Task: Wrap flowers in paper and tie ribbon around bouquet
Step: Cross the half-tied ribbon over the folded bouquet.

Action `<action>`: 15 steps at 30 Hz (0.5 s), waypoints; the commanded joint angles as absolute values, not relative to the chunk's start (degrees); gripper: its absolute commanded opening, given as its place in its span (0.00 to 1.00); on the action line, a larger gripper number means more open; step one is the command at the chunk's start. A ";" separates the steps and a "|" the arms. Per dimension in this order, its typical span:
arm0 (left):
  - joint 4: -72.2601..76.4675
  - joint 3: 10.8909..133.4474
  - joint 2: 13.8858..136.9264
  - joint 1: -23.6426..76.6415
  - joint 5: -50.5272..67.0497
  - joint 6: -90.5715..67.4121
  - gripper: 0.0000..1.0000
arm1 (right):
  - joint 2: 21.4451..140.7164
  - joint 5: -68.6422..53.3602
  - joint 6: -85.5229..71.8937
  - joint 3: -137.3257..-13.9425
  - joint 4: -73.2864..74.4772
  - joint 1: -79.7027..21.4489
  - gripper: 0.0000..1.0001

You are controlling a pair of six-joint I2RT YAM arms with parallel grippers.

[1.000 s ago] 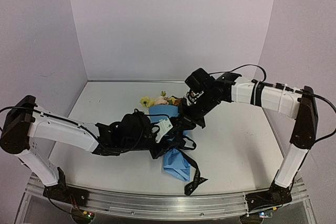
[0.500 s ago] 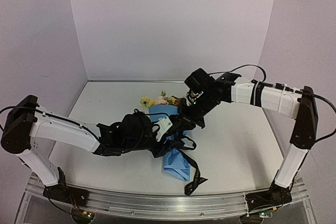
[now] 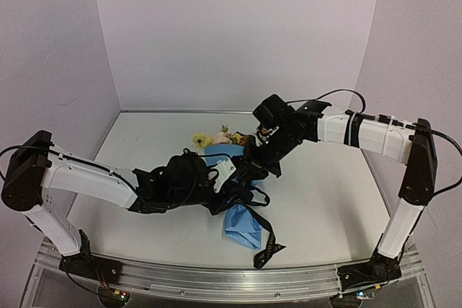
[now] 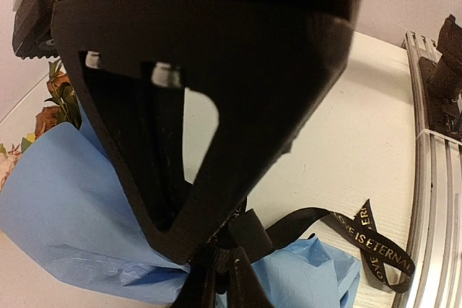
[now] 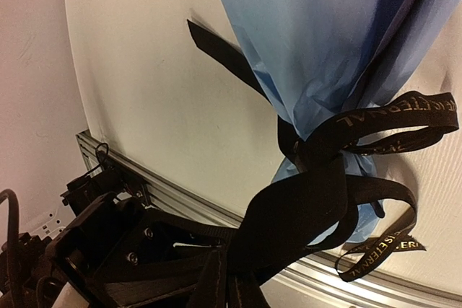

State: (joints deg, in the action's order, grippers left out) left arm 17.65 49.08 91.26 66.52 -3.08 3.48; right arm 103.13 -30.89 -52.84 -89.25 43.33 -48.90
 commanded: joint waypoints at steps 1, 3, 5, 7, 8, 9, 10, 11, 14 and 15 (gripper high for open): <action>19.75 49.39 90.98 66.27 -2.37 4.61 0.01 | 103.27 -30.33 -53.03 -89.26 42.36 -49.31 0.00; 19.76 49.12 90.68 66.28 -2.37 4.68 0.00 | 103.09 -30.41 -52.63 -89.22 42.36 -49.33 0.00; 19.62 48.74 90.40 66.22 -2.70 4.45 0.00 | 102.37 -29.62 -51.62 -88.60 42.47 -49.33 0.05; 19.61 48.13 89.83 66.27 -3.05 3.94 0.00 | 100.66 -28.03 -49.25 -87.02 42.54 -49.32 0.18; 19.77 47.76 89.42 66.26 -3.25 3.55 0.00 | 99.29 -27.43 -47.68 -86.08 42.55 -49.31 0.23; 19.97 47.30 88.92 66.25 -3.48 3.11 0.00 | 98.29 -26.78 -45.89 -85.03 42.54 -49.31 0.28; 20.07 46.91 88.44 66.18 -3.74 2.71 0.00 | 96.78 -26.12 -44.22 -83.80 42.50 -49.31 0.32; 20.00 46.68 88.02 66.14 -4.11 2.31 0.00 | 95.28 -25.40 -42.09 -82.35 42.47 -49.31 0.36; 19.20 45.81 87.08 65.82 -5.81 0.91 0.00 | 90.15 -23.06 -34.32 -75.92 40.42 -49.31 0.47; 19.10 45.49 86.73 65.71 -6.14 0.64 0.00 | 88.33 -22.21 -32.09 -73.08 38.57 -49.31 0.49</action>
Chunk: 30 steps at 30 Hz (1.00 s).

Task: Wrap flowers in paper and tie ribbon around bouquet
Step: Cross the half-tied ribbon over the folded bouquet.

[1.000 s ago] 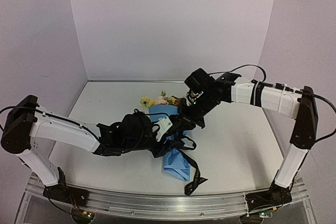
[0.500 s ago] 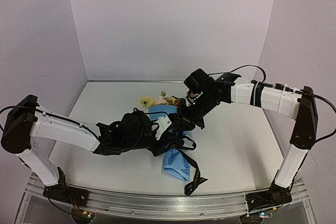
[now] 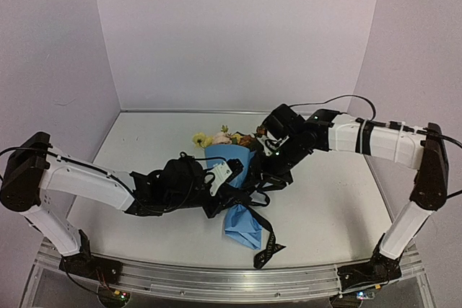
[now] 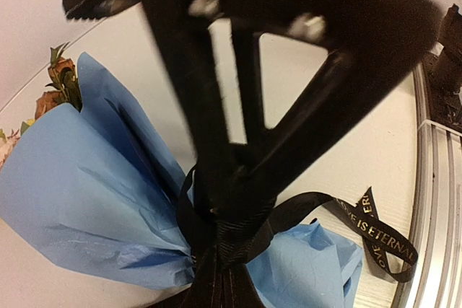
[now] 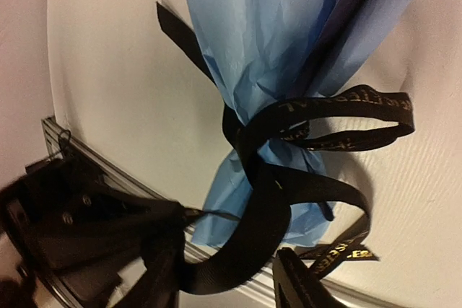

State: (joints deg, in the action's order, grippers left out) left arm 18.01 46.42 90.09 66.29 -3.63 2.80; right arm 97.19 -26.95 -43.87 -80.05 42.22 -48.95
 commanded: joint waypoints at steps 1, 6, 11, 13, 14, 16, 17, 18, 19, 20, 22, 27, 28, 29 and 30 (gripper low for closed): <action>19.08 45.11 86.42 65.61 -6.35 0.56 0.00 | 86.90 -21.38 -30.04 -70.02 36.88 -49.31 0.51; 19.00 44.12 85.04 65.48 -6.86 -2.43 0.00 | 81.55 -19.46 -19.18 -55.36 23.49 -49.31 0.54; 18.72 44.35 84.93 65.38 -6.96 -2.92 0.00 | 83.16 -19.11 -14.40 -46.55 12.64 -49.49 0.51; 18.29 44.77 85.21 65.39 -6.94 -3.01 0.00 | 85.07 -19.11 -14.42 -44.31 8.02 -49.49 0.49; 17.97 44.97 85.34 65.38 -6.94 -3.06 0.00 | 86.27 -19.27 -14.88 -43.21 5.21 -49.50 0.47; 17.74 45.15 85.34 65.39 -6.77 -3.21 0.00 | 88.29 -19.60 -15.79 -42.58 2.55 -49.68 0.45; 17.60 45.28 85.34 65.39 -6.71 -3.19 0.00 | 89.19 -19.73 -16.01 -42.60 2.00 -49.96 0.44; 17.32 45.39 85.38 65.38 -6.74 -3.21 0.00 | 89.93 -19.64 -16.18 -42.47 1.37 -50.37 0.43; 17.08 45.51 85.34 65.39 -6.76 -3.19 0.00 | 90.51 -18.98 -16.22 -42.10 0.79 -50.91 0.43; 16.83 45.63 85.26 65.37 -6.78 -3.15 0.00 | 90.99 -18.19 -16.12 -41.70 -0.18 -51.38 0.42; 16.43 45.70 84.98 65.31 -6.88 -3.15 0.00 | 91.56 -16.71 -16.12 -41.10 -1.38 -51.80 0.41; 16.02 45.58 84.24 65.27 -6.62 -3.32 0.00 | 91.36 -14.12 -17.54 -39.73 -1.67 -52.03 0.24; 15.97 45.60 84.17 65.27 -6.53 -3.34 0.00 | 90.99 -13.74 -17.68 -39.49 -1.64 -52.00 0.18; 15.87 45.61 84.06 65.29 -6.50 -3.34 0.00 | 90.50 -13.46 -17.90 -39.28 -1.60 -51.98 0.11; 15.71 45.62 83.99 65.32 -6.48 -3.29 0.00 | 89.96 -13.21 -18.15 -39.12 -1.55 -52.00 0.06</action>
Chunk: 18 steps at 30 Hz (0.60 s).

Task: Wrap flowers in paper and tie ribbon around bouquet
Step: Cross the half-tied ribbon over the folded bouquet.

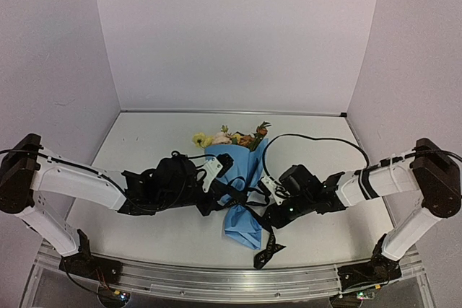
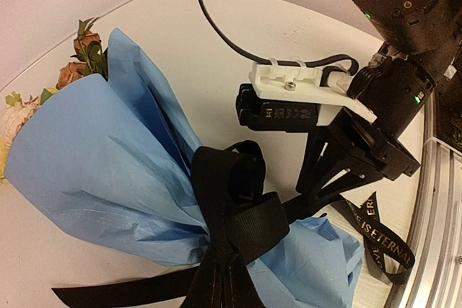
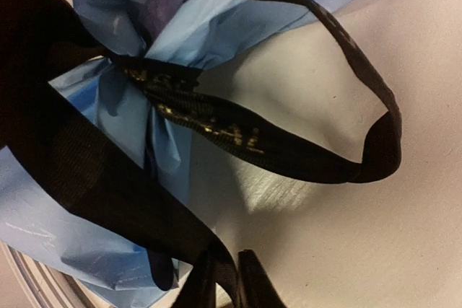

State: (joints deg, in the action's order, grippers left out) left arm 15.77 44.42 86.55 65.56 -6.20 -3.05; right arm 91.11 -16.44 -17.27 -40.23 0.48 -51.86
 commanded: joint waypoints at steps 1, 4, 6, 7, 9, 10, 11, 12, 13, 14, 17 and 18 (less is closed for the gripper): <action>15.52 45.62 83.88 65.30 -6.49 -3.28 0.00 | 89.29 -12.84 -18.41 -38.92 -1.34 -52.01 0.02; 15.00 45.51 83.30 65.30 -6.24 -3.35 0.00 | 86.77 -11.36 -19.19 -38.78 0.73 -52.02 0.00; 14.28 45.45 82.71 65.31 -5.73 -3.48 0.00 | 84.89 -9.91 -19.94 -39.83 4.19 -52.03 0.00; 13.95 45.37 82.34 65.30 -5.50 -3.60 0.00 | 84.10 -8.99 -20.42 -40.50 5.74 -52.03 0.00; 13.56 44.88 81.62 65.29 -5.13 -3.92 0.00 | 83.24 -7.62 -21.36 -42.15 8.04 -52.04 0.00; 13.40 44.58 81.24 65.28 -4.97 -4.06 0.00 | 82.98 -7.17 -21.86 -43.01 9.45 -52.06 0.00; 13.26 44.28 80.93 65.29 -4.73 -4.18 0.00 | 82.95 -7.00 -22.24 -44.16 11.08 -52.05 0.00; 13.19 44.04 80.71 65.27 -4.40 -4.28 0.00 | 83.17 -7.25 -22.60 -45.69 12.91 -52.03 0.00; 13.19 43.75 80.44 65.24 -3.99 -4.35 0.00 | 83.60 -7.73 -23.22 -47.37 14.15 -52.00 0.00; 13.18 43.49 80.23 65.25 -3.62 -4.41 0.00 | 84.42 -8.07 -24.33 -48.72 14.75 -52.00 0.00; 13.30 42.79 79.38 65.36 -2.73 -4.57 0.00 | 87.28 -8.56 -28.04 -52.31 14.98 -52.07 0.00; 13.37 42.53 79.05 65.36 -2.50 -4.57 0.00 | 88.39 -8.54 -29.12 -53.47 14.89 -52.10 0.00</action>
